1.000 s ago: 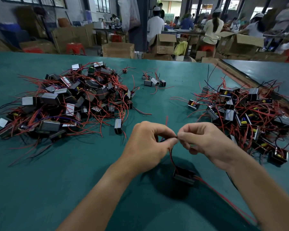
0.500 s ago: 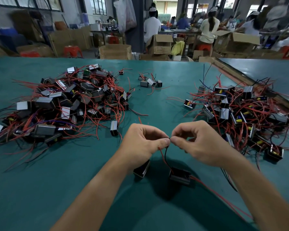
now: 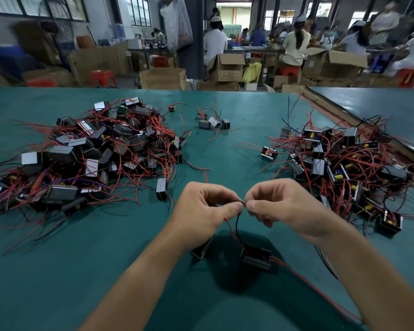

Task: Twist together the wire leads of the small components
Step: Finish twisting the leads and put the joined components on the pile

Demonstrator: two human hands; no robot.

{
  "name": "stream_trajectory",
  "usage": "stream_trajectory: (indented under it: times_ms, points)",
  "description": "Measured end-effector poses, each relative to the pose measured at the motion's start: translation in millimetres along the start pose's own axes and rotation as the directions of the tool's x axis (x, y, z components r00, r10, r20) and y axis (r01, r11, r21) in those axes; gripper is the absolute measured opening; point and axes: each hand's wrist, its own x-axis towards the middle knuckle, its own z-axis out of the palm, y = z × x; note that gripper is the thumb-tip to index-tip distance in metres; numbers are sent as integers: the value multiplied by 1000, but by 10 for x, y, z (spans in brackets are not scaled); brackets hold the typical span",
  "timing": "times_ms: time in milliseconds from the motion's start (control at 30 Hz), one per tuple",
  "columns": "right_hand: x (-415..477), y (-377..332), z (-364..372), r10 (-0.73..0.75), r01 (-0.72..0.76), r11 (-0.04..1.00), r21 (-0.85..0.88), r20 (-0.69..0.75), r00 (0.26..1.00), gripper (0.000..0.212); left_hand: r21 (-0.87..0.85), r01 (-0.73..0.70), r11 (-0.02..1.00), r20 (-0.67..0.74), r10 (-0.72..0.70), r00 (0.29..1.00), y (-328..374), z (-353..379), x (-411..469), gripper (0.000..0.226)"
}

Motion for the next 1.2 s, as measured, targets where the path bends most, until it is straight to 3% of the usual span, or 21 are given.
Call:
stream_trajectory:
  times_ms: [167,400,533,633,700,767,833,967,1200]
  points:
    - [11,71,-6,-166,162,983,-86,-34,986,19,-193,107,975,52,-98,994,13,-17,-22,6]
    - [-13,44,27,-195,182,971,-158,-73,978,14,-81,98,992,49,-94,994,-21,-17,-14,19]
    - [22,9,82,-3,6,999,32,-92,996,27,65,-15,998,27,13,1000,-22,17,-16,15]
    - [33,-12,85,235,-233,935,267,23,972,32,139,-95,986,-11,97,995,-16,28,-31,8]
    - [35,11,72,282,-287,916,279,58,958,28,136,-79,987,-22,83,996,-24,28,-30,11]
    - [50,55,77,191,-182,967,176,-37,981,22,102,-34,994,-26,37,999,-29,20,-21,20]
    - [64,90,98,-4,9,1000,30,-164,986,21,33,32,999,-34,-31,999,-30,16,-9,18]
    - [75,135,78,-255,226,958,-177,-164,953,21,-98,118,988,-54,-124,991,-27,23,-2,7]
    - [57,132,25,-272,231,910,-343,-75,959,17,-41,119,992,-60,-122,991,-56,40,11,21]
